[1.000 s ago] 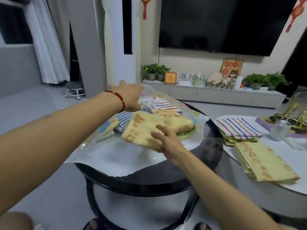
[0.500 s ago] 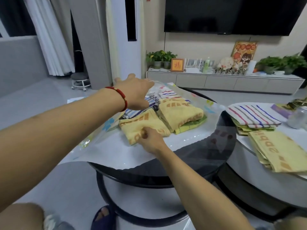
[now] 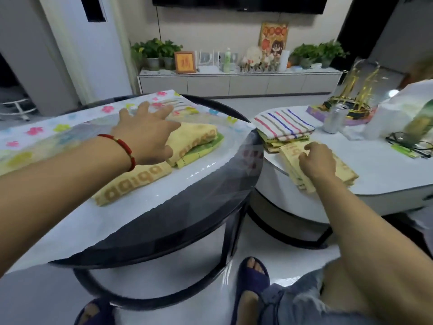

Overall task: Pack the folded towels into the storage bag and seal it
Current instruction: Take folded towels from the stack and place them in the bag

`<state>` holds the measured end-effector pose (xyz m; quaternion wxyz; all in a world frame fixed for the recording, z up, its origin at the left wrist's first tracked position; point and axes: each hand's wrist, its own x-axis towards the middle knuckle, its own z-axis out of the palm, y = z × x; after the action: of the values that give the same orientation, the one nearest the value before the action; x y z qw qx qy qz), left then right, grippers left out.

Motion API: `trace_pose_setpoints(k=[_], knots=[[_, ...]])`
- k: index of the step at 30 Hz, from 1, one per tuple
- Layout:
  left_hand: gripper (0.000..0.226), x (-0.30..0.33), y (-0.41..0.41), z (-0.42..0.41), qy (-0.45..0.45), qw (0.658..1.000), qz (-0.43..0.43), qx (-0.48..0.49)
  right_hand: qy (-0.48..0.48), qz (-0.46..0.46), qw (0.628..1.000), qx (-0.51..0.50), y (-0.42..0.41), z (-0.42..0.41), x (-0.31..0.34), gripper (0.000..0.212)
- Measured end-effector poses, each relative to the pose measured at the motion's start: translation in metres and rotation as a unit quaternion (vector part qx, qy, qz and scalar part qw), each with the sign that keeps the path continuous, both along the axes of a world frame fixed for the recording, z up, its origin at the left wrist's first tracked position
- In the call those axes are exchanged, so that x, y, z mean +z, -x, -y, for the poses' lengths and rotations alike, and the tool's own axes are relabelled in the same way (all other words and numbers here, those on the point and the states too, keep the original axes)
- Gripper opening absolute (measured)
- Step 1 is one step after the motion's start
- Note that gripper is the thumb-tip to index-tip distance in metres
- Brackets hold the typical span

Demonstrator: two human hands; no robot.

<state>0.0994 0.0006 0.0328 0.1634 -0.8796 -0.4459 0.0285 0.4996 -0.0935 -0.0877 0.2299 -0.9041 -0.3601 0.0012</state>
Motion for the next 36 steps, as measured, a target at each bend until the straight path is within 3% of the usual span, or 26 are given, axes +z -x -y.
trace_pose_setpoints(k=[4,7,12,16,19,22,24,27,31,33,36], knots=[[0.065,-0.012,-0.014,-0.005,-0.02,1.0,-0.005,-0.006,0.14,-0.043,0.986,-0.084,-0.061,0.014,-0.033,0.049],[0.068,-0.016,-0.018,-0.008,-0.027,1.0,0.003,-0.01,0.14,-0.048,0.986,-0.082,-0.075,0.014,-0.027,0.041],[0.068,-0.018,-0.019,-0.008,-0.029,1.0,-0.001,-0.008,0.125,0.017,0.992,-0.025,-0.082,0.013,-0.011,0.058],[0.064,-0.02,-0.004,0.0,-0.031,0.999,0.015,0.005,0.094,-0.147,0.984,0.017,-0.074,0.015,0.011,0.074],[0.059,-0.025,0.018,0.011,-0.03,0.999,0.004,0.032,0.005,-0.23,0.972,0.04,-0.068,0.028,0.031,0.056],[0.061,-0.023,0.042,0.022,-0.048,0.998,-0.02,0.041,-0.119,-0.395,0.904,0.109,-0.047,0.048,0.054,0.036],[0.065,-0.014,0.053,0.024,-0.062,0.996,-0.031,0.049,-0.137,-0.481,0.845,0.188,-0.027,0.057,0.069,0.034],[0.07,0.013,0.063,0.015,-0.078,0.995,-0.043,0.053,-0.074,-0.549,0.763,0.333,0.022,0.052,0.084,0.043],[0.078,0.055,0.069,-0.003,-0.052,0.996,-0.033,0.063,0.034,-0.558,0.664,0.497,0.132,0.017,0.084,0.045],[0.071,0.069,0.069,-0.008,-0.049,0.997,-0.019,0.064,0.015,-0.538,0.656,0.529,0.199,-0.006,0.08,0.04],[0.062,0.081,0.069,-0.014,-0.051,0.996,-0.011,0.07,-0.134,-0.554,0.676,0.467,0.28,-0.044,0.067,0.037]])
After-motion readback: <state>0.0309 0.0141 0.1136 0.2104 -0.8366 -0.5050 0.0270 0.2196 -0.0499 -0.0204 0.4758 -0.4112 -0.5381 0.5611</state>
